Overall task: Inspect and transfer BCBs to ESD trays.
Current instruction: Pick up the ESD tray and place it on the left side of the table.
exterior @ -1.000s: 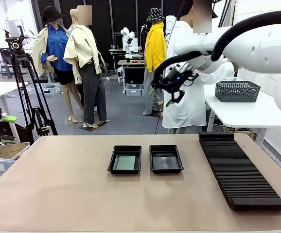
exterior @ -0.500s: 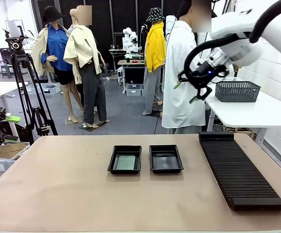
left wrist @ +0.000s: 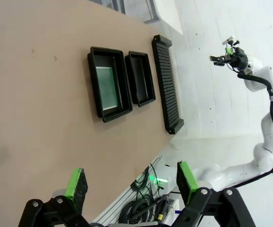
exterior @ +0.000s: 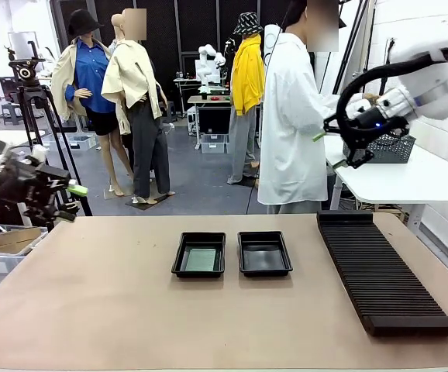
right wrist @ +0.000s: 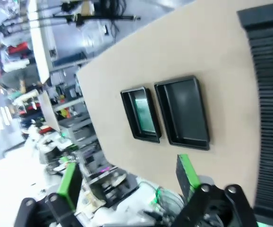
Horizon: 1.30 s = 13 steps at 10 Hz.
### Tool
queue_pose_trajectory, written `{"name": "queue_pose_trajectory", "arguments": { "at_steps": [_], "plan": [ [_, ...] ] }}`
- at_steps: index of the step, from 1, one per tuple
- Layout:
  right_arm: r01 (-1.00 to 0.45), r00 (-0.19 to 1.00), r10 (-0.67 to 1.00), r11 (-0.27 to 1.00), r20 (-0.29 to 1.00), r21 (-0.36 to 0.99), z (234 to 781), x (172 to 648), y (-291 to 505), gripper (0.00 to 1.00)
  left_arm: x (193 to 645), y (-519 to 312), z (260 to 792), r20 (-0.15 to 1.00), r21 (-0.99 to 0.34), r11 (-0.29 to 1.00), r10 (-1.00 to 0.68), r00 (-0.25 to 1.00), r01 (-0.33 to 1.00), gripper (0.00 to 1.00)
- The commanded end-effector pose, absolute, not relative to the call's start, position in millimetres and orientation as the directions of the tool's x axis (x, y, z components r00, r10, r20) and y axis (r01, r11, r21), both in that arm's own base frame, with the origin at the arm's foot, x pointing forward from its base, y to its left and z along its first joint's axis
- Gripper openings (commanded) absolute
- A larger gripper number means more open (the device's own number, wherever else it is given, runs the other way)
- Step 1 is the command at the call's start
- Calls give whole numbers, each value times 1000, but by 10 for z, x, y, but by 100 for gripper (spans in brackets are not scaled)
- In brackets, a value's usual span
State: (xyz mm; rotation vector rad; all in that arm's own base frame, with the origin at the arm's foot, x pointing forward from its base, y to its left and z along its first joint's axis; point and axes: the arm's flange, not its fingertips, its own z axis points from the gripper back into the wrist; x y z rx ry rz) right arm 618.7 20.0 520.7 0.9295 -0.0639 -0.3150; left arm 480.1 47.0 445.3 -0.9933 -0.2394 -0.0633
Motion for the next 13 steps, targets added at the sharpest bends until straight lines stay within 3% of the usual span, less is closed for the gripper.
{"name": "queue_pose_trajectory", "arguments": {
  "at_steps": [1,6,9,13],
  "plan": [
    [211,962,-256,471,-97,856,4982,6074,-62,100,4869,166,4516,216,-770,618,18,976,159,100],
    [160,983,-137,315,-122,936,4722,5650,-734,100,5045,-548,4406,182,-683,710,-58,982,169,100],
    [91,990,-133,278,-56,956,4622,5253,-884,100,5154,-824,4362,166,-653,736,-93,982,180,100],
    [134,982,-168,266,-91,955,4218,5062,-1002,100,5236,-1118,4385,169,-621,757,-125,978,204,100]
  ]
}}
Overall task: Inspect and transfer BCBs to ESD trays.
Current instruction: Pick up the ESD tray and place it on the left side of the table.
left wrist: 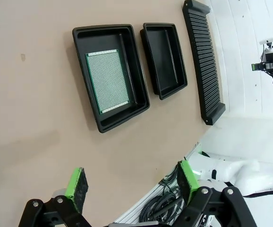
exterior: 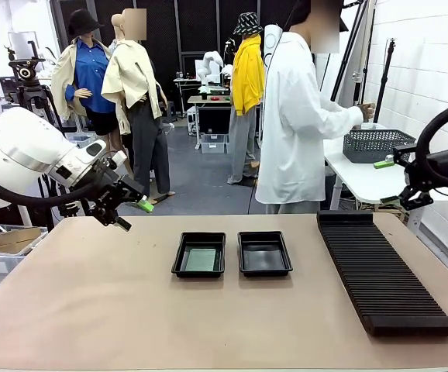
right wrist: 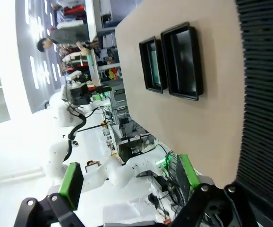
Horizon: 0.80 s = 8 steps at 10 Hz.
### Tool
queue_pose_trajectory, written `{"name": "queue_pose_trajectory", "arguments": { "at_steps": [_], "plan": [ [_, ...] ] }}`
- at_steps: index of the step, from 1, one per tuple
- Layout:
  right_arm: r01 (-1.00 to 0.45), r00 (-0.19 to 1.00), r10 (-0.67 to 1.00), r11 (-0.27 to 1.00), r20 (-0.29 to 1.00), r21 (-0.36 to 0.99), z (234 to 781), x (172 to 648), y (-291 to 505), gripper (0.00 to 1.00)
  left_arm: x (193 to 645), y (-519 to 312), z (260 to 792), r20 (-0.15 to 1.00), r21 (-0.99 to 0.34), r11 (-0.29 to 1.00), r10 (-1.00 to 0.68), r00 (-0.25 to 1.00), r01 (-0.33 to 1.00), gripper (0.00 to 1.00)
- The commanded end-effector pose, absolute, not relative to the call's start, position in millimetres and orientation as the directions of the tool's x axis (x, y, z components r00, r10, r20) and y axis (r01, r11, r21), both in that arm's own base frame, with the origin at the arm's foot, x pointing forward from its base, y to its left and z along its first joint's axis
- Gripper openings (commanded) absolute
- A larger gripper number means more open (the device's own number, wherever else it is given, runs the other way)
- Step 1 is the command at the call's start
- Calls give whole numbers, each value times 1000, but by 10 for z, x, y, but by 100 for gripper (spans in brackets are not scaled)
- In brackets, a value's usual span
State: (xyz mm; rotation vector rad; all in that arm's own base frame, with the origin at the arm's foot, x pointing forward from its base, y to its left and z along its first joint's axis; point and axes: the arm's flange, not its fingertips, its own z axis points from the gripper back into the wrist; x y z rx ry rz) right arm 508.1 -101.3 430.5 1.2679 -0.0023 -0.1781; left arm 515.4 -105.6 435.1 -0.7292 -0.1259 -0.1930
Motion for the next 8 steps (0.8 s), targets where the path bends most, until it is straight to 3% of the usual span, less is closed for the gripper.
{"name": "queue_pose_trajectory", "arguments": {
  "at_steps": [1,8],
  "plan": [
    [135,981,-169,253,-93,958,4118,5077,-1027,100,5258,-1196,4370,172,-606,768,-132,976,210,100],
    [124,976,-197,167,-90,978,3789,5020,-897,100,5228,-1858,4049,185,-442,856,-206,961,268,100]
  ]
}}
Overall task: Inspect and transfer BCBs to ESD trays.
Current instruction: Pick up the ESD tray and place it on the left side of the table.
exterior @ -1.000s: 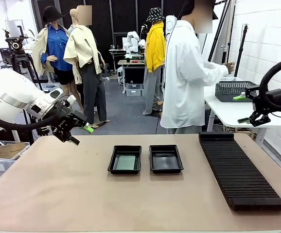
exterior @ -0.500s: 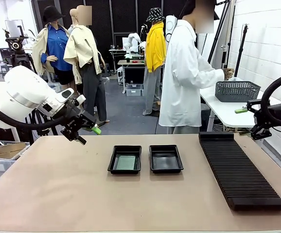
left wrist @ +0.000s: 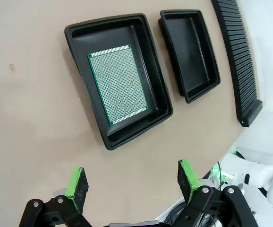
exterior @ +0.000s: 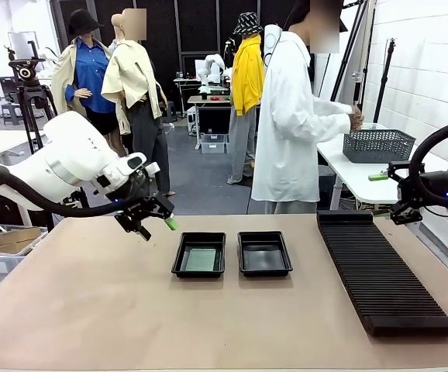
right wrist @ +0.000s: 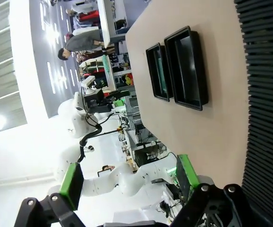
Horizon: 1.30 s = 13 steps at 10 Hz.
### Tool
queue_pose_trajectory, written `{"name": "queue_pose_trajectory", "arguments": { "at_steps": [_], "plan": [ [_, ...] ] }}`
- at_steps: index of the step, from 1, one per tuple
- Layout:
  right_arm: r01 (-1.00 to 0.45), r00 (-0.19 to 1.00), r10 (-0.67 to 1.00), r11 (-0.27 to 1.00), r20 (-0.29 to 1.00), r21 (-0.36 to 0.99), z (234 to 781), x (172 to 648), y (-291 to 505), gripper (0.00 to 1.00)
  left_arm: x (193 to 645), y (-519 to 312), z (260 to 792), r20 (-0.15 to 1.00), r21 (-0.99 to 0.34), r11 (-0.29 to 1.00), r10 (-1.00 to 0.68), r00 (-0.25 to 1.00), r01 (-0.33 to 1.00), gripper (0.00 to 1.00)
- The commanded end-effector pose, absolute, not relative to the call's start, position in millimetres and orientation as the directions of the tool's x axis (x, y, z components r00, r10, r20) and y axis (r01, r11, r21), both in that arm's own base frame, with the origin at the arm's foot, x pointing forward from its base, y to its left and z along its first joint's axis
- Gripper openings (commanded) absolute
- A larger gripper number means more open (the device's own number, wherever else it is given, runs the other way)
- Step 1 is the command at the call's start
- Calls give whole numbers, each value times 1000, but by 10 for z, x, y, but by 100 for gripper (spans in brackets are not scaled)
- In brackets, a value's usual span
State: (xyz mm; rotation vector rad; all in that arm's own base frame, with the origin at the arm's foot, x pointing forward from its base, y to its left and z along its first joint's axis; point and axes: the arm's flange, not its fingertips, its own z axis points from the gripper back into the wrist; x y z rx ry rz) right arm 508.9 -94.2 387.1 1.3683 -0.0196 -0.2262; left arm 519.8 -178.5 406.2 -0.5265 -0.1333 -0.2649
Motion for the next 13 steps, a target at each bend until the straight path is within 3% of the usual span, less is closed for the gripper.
{"name": "queue_pose_trajectory", "arguments": {
  "at_steps": [1,7,13],
  "plan": [
    [136,974,-203,181,-98,974,3787,5032,-886,100,5250,-1930,3975,192,-410,872,-203,960,267,100],
    [149,978,-172,183,-118,972,3871,5089,-942,100,5526,-2245,3421,207,-237,959,-108,972,157,100],
    [149,978,-172,183,-118,972,3871,5089,-942,100,5726,-2415,3230,201,-203,972,-75,977,116,100]
  ]
}}
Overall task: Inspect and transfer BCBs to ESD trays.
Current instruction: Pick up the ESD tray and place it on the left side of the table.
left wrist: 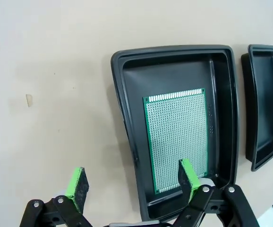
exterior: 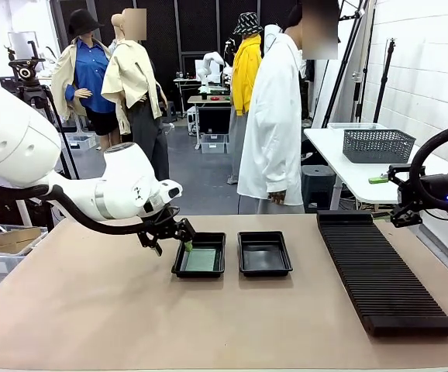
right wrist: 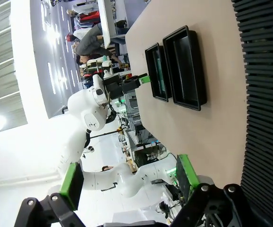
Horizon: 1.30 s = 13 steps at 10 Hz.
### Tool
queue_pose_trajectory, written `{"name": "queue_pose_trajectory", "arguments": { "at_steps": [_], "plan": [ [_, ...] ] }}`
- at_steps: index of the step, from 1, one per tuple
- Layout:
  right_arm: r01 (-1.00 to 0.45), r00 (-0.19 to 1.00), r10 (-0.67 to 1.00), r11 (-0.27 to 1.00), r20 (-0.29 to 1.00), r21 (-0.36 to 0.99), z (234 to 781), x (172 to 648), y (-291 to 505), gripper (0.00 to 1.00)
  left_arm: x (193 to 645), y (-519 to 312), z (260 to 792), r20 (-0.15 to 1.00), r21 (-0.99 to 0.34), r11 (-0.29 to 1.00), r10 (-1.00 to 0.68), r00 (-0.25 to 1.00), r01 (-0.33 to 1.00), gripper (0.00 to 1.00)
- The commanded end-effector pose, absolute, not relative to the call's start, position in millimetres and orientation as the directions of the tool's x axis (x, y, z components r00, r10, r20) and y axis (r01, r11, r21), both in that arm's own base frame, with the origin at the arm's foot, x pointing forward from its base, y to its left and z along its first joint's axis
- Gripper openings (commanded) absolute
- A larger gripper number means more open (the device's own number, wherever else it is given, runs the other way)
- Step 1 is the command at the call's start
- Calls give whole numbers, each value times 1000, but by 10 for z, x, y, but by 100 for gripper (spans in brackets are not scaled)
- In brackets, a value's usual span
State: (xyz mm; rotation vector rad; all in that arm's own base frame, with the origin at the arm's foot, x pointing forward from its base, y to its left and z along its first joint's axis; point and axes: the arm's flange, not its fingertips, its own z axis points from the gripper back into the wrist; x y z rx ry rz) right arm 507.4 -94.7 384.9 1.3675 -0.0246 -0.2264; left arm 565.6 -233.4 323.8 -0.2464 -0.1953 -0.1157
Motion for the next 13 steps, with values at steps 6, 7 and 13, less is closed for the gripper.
{"name": "queue_pose_trajectory", "arguments": {
  "at_steps": [6,7,13],
  "plan": [
    [149,978,-172,183,-118,972,3871,5089,-942,100,5802,-2489,3176,178,-209,970,-90,980,127,40],
    [149,978,-172,183,-118,972,3871,5089,-942,100,5804,-2489,3179,173,-207,969,-98,980,134,20],
    [149,978,-172,183,-118,972,3871,5089,-942,100,5749,-2454,3154,166,-225,963,-111,980,148,0]
  ]
}}
